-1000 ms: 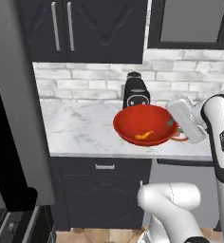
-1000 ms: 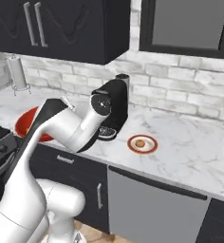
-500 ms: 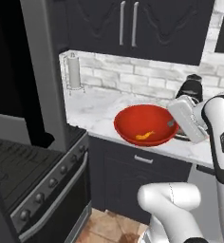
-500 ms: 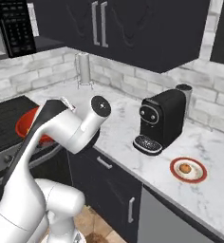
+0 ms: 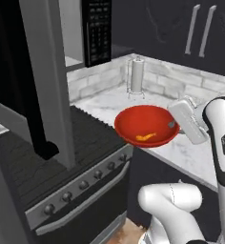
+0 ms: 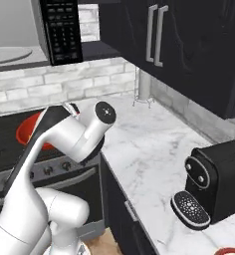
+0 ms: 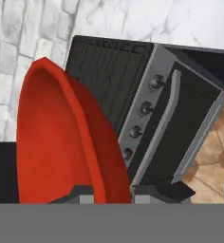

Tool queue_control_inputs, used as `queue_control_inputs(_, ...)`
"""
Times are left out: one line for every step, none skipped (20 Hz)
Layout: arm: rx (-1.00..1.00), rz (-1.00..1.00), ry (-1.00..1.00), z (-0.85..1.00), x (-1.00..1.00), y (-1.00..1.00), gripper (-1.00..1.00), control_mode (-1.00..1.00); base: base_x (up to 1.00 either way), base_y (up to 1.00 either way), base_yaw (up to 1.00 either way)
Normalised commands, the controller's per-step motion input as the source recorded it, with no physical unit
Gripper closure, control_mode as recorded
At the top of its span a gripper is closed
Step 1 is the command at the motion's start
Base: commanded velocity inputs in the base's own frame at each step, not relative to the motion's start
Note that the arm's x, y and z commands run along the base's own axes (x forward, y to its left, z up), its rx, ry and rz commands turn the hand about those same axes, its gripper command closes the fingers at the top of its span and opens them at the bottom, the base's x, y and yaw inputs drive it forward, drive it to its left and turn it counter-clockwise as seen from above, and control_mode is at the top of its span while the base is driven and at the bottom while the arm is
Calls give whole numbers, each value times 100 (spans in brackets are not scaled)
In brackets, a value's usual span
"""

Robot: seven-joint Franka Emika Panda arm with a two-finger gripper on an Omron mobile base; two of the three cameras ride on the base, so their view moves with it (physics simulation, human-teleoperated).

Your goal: Remove the tangerine from the bowl and place it on the small plate. Then place the bowl with only the shrimp in the microwave, close the door, and press the start button to microwave the shrimp.

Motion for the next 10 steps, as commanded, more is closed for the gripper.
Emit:
queue_control_inputs(0, 0, 0, 0, 0, 0, 100, 100, 79, 0, 59)
queue_control_inputs(0, 0, 0, 0, 0, 0, 100, 100, 44, 0, 58)
queue_control_inputs(0, 0, 0, 0, 0, 0, 100, 100, 44, 0, 58)
queue_control_inputs(0, 0, 0, 0, 0, 0, 100, 100, 39, 0, 57)
queue_control_inputs(0, 0, 0, 0, 0, 0, 100, 100, 46, 0, 58)
queue_control_inputs(0, 0, 0, 0, 0, 0, 100, 100, 51, 0, 58)
queue_control_inputs(0, 0, 0, 0, 0, 0, 100, 100, 55, 0, 57)
queue_control_inputs(0, 0, 0, 0, 0, 0, 100, 100, 49, 0, 55)
queue_control_inputs(0, 0, 0, 0, 0, 0, 100, 100, 42, 0, 46)
queue_control_inputs(0, 0, 0, 0, 0, 0, 100, 100, 39, 6, 40)
